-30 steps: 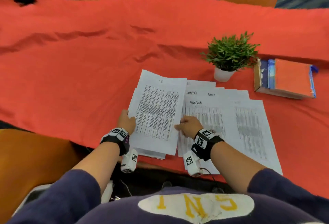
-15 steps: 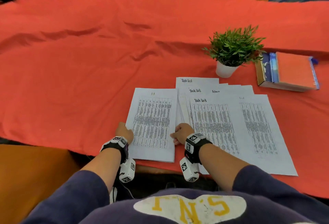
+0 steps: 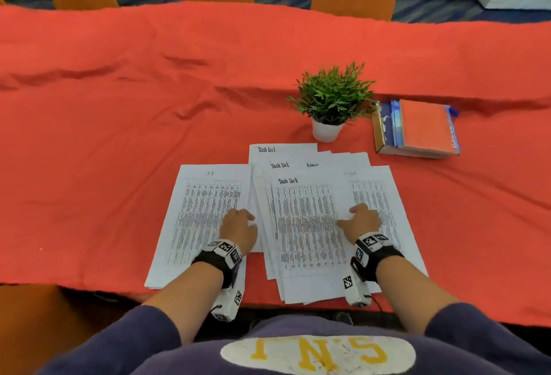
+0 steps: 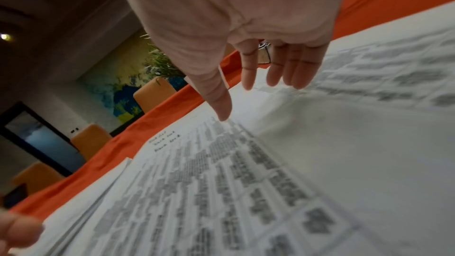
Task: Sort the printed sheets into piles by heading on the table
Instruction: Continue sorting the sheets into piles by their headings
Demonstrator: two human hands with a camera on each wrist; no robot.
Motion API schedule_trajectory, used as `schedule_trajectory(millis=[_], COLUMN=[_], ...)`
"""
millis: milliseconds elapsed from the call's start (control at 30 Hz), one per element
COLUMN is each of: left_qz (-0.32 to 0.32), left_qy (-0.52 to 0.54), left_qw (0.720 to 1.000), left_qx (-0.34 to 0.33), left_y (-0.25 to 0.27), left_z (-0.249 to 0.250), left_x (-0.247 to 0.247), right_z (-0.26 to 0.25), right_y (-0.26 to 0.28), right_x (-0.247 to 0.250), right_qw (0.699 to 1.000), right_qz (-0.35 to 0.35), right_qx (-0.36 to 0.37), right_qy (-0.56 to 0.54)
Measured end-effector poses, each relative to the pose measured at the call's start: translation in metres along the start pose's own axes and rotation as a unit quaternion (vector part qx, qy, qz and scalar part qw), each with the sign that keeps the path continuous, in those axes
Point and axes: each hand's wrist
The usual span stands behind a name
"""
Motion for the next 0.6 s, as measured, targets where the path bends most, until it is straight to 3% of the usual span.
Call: schedule_trajectory(millis=[100,167,267,400,600], left_qz=[-0.068,-0.078,-0.049,-0.020,0.018], left_qy=[0.049,0.058,0.059,0.092,0.169], left_qw=[0.996,0.995,0.995,0.992,0.977], left_qx=[-0.012,0.013,0.062,0.088,0.127], left_y=[0.010,0.014,0.014,0.011,0.005], left_z=[0.030,0.040,0.046,0.053,0.066], left_x=[-0.044,-0.064,-0.075,-0.078,-0.084], right_z=[0.018,0.023,0.028,0.038,0.059], right_y=[-0.002,-0.006,-0.012,-0.018,-0.030], right_x=[0.005,0.000,-0.003,0.016,0.050], right_qw=[0.998,0.997,0.995,0.989,0.976], right_qz=[-0.025,-0.047,-0.084,-0.072,-0.086], right_qx=[-0.009,0.005,0.047,0.125,0.165], right_qy=[0.051,0.059,0.034,0.041,-0.109])
Point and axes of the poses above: each hand's wrist, its own y-axis away from the middle knuckle, its own x-axis out of the back of the hand, z = x × y, and after that the axes turned 11 degrees about y, right-handed
